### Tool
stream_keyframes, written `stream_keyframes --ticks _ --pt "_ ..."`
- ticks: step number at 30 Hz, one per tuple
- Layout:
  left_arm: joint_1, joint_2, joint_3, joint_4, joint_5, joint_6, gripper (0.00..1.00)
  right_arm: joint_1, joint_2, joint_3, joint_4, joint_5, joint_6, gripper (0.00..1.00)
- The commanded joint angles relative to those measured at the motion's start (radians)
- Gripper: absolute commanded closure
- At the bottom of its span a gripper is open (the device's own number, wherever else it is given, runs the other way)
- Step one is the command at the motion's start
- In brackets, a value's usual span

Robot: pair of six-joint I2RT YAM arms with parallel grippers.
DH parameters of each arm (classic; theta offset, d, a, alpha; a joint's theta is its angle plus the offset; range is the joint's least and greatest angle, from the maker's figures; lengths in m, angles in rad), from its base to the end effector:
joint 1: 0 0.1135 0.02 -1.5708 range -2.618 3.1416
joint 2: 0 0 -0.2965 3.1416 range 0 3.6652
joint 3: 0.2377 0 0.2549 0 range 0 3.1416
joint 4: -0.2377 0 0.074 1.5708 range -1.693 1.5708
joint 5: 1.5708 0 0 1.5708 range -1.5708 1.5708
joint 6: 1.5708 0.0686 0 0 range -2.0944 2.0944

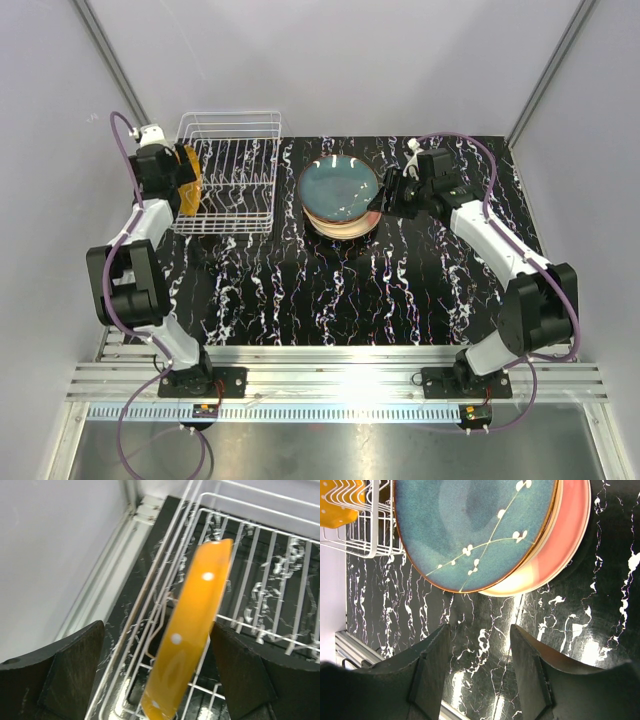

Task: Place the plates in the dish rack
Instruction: Insert the plate into the dish rack

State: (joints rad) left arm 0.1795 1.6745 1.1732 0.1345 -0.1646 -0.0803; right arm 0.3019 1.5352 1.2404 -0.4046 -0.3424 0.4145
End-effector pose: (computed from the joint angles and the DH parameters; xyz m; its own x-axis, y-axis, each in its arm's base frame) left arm 0.4201 0.0877 0.2912 -0.3255 -0.1395 -0.9352 -0.3539 0.9352 -0.0163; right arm 0.3464 0.1320 0.3060 -0.7742 0.1562 -0.6134 -0.2333 0.8304 0.5060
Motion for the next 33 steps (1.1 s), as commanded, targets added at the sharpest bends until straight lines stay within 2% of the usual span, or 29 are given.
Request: stream_keyframes --ticks 1,6,13,17,20,23,27,29,31,33 --pt "0.003 0.017 0.065 -0.018 -0.113 -0.002 0.12 -0.009 0.011 0.013 0.035 -0.018 -0.019 0.41" --pt "0.009 0.039 0.103 -0.079 -0.202 -0.025 0.12 -0.01 0.016 0.011 0.035 -0.023 -0.02 0.41" --pt "0.021 0.065 0.134 -0.128 -0.234 -0.055 0.12 -0.014 0.023 0.011 0.039 -0.032 -0.017 0.41" --pt "0.025 0.065 0.143 -0.128 -0.189 -0.076 0.13 -0.014 0.022 0.007 0.041 -0.032 -0.019 0.42" --pt "0.023 0.047 0.114 -0.073 -0.094 -0.07 0.18 -0.014 0.023 0.004 0.041 -0.035 -0.019 0.41" --pt "0.023 0.033 0.091 -0.046 -0.046 -0.064 0.35 -0.014 0.022 0.005 0.039 -0.035 -0.02 0.42" --pt "0.021 0.011 0.06 -0.007 0.012 -0.05 0.44 -0.014 0.02 0.004 0.041 -0.037 -0.022 0.41" --pt "0.018 -0.002 0.043 0.01 0.013 -0.05 0.41 -0.014 0.022 0.002 0.043 -0.04 -0.019 0.42" --pt "0.012 -0.007 0.04 0.005 -0.001 -0.047 0.25 -0.012 0.02 0.002 0.041 -0.044 -0.019 0.41" --pt "0.012 -0.01 0.04 -0.015 -0.019 -0.055 0.21 -0.012 0.016 0.002 0.039 -0.046 -0.017 0.41"
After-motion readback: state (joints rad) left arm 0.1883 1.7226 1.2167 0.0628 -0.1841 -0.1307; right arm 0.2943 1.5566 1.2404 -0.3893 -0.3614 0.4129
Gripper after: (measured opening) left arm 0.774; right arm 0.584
